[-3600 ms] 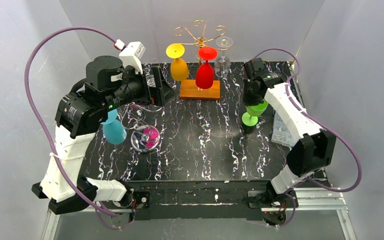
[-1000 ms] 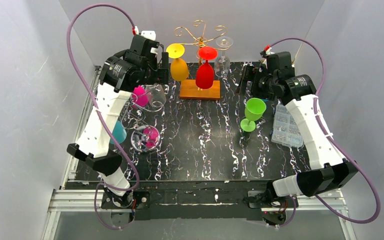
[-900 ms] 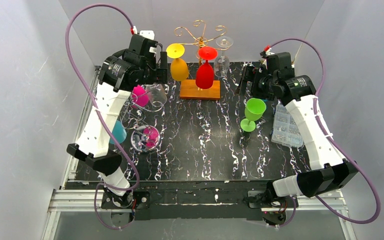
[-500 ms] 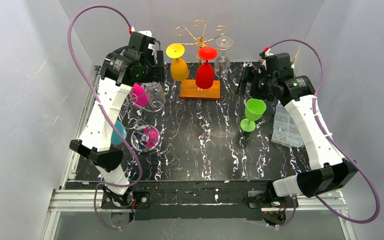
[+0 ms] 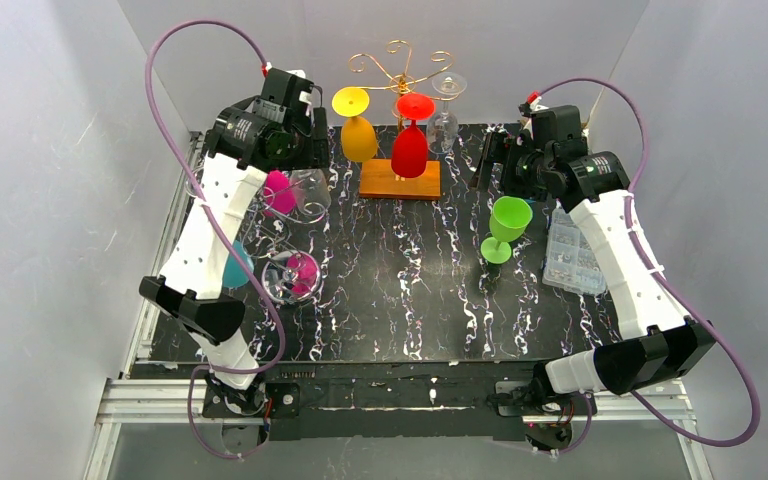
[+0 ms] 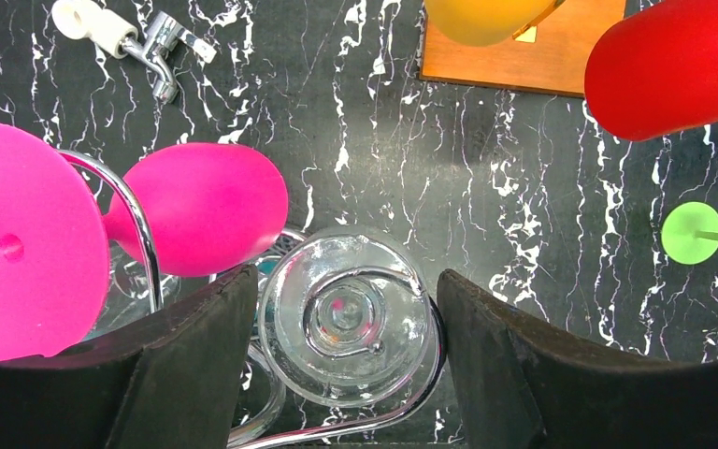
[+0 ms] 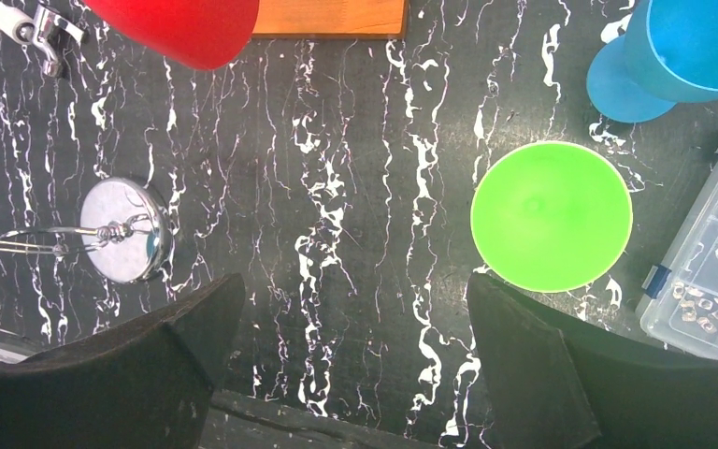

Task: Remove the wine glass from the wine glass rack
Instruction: Pick up the wine glass from the wine rack.

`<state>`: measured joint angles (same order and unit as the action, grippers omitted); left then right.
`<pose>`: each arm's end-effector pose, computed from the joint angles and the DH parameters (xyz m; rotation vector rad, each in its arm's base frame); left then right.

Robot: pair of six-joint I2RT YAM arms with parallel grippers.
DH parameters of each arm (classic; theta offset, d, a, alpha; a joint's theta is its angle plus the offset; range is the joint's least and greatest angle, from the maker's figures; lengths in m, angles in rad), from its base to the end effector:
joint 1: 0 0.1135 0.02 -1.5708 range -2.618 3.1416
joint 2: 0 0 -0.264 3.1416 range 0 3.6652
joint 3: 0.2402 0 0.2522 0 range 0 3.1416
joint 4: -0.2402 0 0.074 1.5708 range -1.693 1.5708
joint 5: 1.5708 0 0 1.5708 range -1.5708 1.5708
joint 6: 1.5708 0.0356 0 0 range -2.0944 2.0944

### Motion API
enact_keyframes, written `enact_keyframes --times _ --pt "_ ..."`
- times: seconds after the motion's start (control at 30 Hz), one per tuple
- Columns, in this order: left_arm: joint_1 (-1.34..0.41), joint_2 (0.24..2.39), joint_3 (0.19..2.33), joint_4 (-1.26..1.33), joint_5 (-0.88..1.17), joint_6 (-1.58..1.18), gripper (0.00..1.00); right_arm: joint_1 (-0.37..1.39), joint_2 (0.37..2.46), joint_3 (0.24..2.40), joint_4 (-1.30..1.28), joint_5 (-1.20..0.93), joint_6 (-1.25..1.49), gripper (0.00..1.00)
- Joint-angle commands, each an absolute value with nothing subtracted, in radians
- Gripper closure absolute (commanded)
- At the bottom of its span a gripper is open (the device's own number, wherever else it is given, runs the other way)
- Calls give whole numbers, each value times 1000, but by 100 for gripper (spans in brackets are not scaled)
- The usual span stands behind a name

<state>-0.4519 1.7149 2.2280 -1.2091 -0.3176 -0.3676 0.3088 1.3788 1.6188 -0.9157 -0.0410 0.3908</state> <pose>0.2969 -0.1318 0.4782 -0.0726 2.2259 -0.0875 0.2652 0.0861 0.4206 0.0710 2.2790 0.4190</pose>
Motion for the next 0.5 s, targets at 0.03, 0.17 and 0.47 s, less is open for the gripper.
enact_keyframes --times 0.03,0.17,0.47 --pt "-434 1656 2207 -1212 -316 -377 33 313 1355 1605 -884 -47 399 2" --pt "-434 1653 2218 -1207 -307 -372 35 313 1355 1605 -882 -43 400 2" --pt "-435 1653 2251 -1210 -281 -354 35 313 1358 1600 -883 -40 397 2"
